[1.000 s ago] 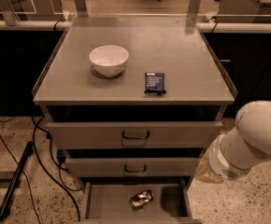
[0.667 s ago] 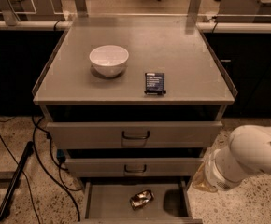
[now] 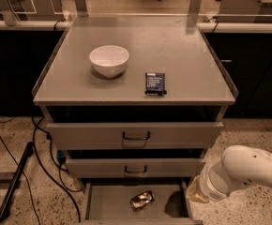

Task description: Pick orange can from bottom drawer and place on counter

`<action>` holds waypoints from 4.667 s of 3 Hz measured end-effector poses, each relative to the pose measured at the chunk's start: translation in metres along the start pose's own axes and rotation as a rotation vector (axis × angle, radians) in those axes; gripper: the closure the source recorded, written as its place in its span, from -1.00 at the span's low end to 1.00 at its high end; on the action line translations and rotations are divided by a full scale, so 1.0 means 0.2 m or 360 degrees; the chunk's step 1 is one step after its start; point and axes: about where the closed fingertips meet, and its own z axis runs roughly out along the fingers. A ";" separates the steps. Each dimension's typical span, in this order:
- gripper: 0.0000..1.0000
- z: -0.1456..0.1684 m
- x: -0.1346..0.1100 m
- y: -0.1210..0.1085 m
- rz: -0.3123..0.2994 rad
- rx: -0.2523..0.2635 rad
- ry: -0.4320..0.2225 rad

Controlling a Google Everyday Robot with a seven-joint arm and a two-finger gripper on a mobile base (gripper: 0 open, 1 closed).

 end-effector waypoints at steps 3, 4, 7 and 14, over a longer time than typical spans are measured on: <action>1.00 0.23 0.08 -0.08 -0.0094 0.0058 -0.0038; 1.00 0.42 0.09 -0.16 -0.0188 0.0114 -0.0157; 1.00 0.82 0.12 -0.22 -0.0408 -0.0015 -0.0369; 0.97 1.69 0.03 -0.25 -0.0767 0.0067 -0.0725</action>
Offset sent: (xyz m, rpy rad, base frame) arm 0.0147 -0.0071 -0.0448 0.0005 -0.0460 0.0404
